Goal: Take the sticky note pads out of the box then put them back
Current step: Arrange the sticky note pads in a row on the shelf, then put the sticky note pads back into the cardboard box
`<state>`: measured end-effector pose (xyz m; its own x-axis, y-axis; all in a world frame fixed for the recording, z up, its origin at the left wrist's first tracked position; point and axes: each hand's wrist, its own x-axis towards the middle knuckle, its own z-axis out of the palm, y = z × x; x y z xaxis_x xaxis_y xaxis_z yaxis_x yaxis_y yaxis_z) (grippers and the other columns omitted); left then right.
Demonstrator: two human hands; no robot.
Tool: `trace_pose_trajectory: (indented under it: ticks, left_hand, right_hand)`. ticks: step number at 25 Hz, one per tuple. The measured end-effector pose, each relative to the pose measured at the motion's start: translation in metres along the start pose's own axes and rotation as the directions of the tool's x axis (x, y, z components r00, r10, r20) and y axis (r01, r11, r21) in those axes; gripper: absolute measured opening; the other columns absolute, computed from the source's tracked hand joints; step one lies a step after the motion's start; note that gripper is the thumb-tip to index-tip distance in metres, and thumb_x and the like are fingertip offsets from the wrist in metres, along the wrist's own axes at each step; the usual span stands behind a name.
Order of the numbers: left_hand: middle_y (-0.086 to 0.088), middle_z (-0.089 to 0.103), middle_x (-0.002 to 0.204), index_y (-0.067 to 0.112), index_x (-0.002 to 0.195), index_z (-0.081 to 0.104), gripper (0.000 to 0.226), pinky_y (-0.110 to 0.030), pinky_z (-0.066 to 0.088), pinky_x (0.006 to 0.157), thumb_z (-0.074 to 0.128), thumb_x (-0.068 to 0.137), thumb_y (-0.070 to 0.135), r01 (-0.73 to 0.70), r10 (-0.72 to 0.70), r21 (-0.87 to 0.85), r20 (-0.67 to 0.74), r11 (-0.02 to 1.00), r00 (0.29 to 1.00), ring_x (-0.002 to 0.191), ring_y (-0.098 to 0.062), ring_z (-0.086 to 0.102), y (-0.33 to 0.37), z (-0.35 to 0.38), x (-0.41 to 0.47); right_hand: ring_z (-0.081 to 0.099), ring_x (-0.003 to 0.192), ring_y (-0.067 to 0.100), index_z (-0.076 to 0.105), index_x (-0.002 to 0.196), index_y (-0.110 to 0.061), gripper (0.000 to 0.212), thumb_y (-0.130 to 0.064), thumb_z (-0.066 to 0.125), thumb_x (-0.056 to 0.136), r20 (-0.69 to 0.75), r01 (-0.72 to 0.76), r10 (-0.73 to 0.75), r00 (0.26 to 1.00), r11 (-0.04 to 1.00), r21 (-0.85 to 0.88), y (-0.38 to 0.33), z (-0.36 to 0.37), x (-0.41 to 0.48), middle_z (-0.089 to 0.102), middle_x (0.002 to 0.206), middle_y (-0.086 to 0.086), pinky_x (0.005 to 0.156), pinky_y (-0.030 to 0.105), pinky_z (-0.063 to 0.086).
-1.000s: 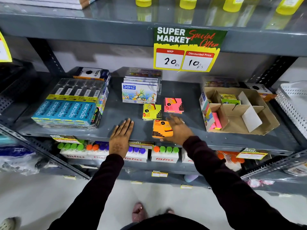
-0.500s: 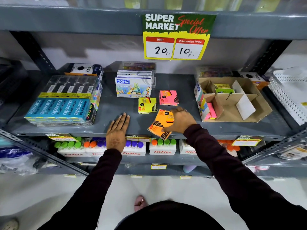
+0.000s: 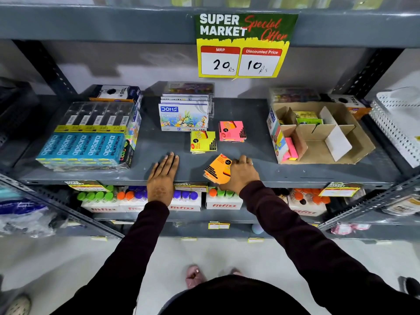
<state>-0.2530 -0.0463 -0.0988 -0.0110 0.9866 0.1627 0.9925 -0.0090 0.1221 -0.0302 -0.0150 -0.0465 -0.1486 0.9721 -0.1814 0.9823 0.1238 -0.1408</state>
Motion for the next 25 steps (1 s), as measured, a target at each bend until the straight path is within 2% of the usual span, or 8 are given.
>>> trace_pose_trajectory:
  ticks: [4,7,11,14,17,19,21,25]
  left_hand:
    - [-0.008,0.030,0.154,0.013,0.145,0.025,0.084,-0.042,0.026,0.115,0.045,0.071,-0.023,-0.002,0.002,0.007,-0.017,1.000,1.000,0.140,-0.025,0.031,0.001,0.000,0.000]
    - [-0.009,0.028,0.154,0.013,0.145,0.024,0.082,-0.042,0.025,0.115,0.045,0.074,-0.023,-0.019,0.019,0.006,-0.004,1.000,1.000,0.141,-0.026,0.029,-0.001,0.001,0.001]
    - [-0.010,0.030,0.153,0.012,0.145,0.026,0.080,-0.043,0.027,0.115,0.049,0.075,-0.021,-0.029,0.029,0.009,-0.021,1.000,0.999,0.140,-0.027,0.032,-0.002,0.002,0.001]
    - [-0.010,0.034,0.151,0.011,0.143,0.031,0.087,-0.044,0.030,0.114,0.060,0.067,-0.017,-0.030,0.030,-0.006,-0.017,1.000,0.999,0.138,-0.027,0.036,-0.003,0.003,0.000]
    - [-0.013,0.039,0.148,0.008,0.141,0.035,0.088,-0.046,0.034,0.111,0.066,0.062,-0.016,-0.037,0.037,-0.003,-0.010,0.999,0.999,0.135,-0.030,0.040,-0.003,0.004,0.000]
    - [-0.015,0.038,0.148,0.007,0.141,0.035,0.087,-0.047,0.034,0.111,0.065,0.062,-0.017,-0.037,0.037,0.000,-0.006,0.999,0.999,0.135,-0.031,0.041,-0.002,0.003,0.000]
    - [-0.015,0.037,0.149,0.007,0.141,0.034,0.086,-0.047,0.033,0.112,0.064,0.064,-0.017,-0.036,0.036,-0.002,0.001,0.999,0.999,0.135,-0.031,0.039,-0.001,0.001,0.001]
    - [-0.014,0.033,0.151,0.008,0.142,0.032,0.085,-0.047,0.030,0.114,0.062,0.067,-0.017,-0.035,0.035,0.000,0.009,0.999,0.999,0.137,-0.030,0.036,-0.001,0.002,0.001]
  right_hand:
    - [0.044,0.122,0.037,0.052,0.121,0.001,0.090,-0.060,0.077,0.060,0.022,-0.010,0.010,1.000,1.000,-0.001,0.002,-0.012,0.002,0.049,0.124,0.020,0.105,0.042,0.041]
    - [0.046,0.118,0.035,0.054,0.116,0.003,0.092,-0.067,0.072,0.059,-0.094,-0.017,0.020,0.995,0.999,0.032,0.011,-0.027,-0.003,0.054,0.120,0.020,0.105,0.041,0.037]
    - [0.048,0.123,0.039,0.047,0.125,0.008,0.104,-0.071,0.067,0.062,-0.304,-0.241,0.292,0.907,0.951,0.195,0.072,-0.069,-0.007,0.053,0.127,0.028,0.104,0.044,0.040]
    - [0.057,0.113,0.041,0.053,0.116,0.012,0.092,-0.065,0.069,0.068,-0.349,-0.400,0.513,0.784,0.848,0.348,0.135,-0.087,-0.006,0.063,0.115,0.031,0.097,0.046,0.048]
    - [0.058,0.113,0.043,0.059,0.113,0.010,0.080,-0.057,0.072,0.072,-0.312,-0.479,0.639,0.703,0.750,0.457,0.178,-0.084,0.000,0.064,0.114,0.032,0.099,0.047,0.046]
    - [0.059,0.113,0.041,0.060,0.115,0.006,0.078,-0.059,0.070,0.072,-0.212,-0.508,0.691,0.691,0.673,0.538,0.193,-0.078,0.009,0.065,0.117,0.029,0.098,0.045,0.046]
    - [0.057,0.118,0.039,0.054,0.126,0.003,0.081,-0.060,0.066,0.076,-0.113,-0.517,0.696,0.709,0.622,0.588,0.197,-0.066,0.017,0.061,0.126,0.026,0.102,0.044,0.045]
    - [0.042,0.129,0.044,0.045,0.133,0.003,0.066,-0.049,0.050,0.093,-0.151,-0.535,0.669,0.728,0.691,0.486,0.192,-0.032,0.021,0.046,0.136,0.032,0.109,0.049,0.036]
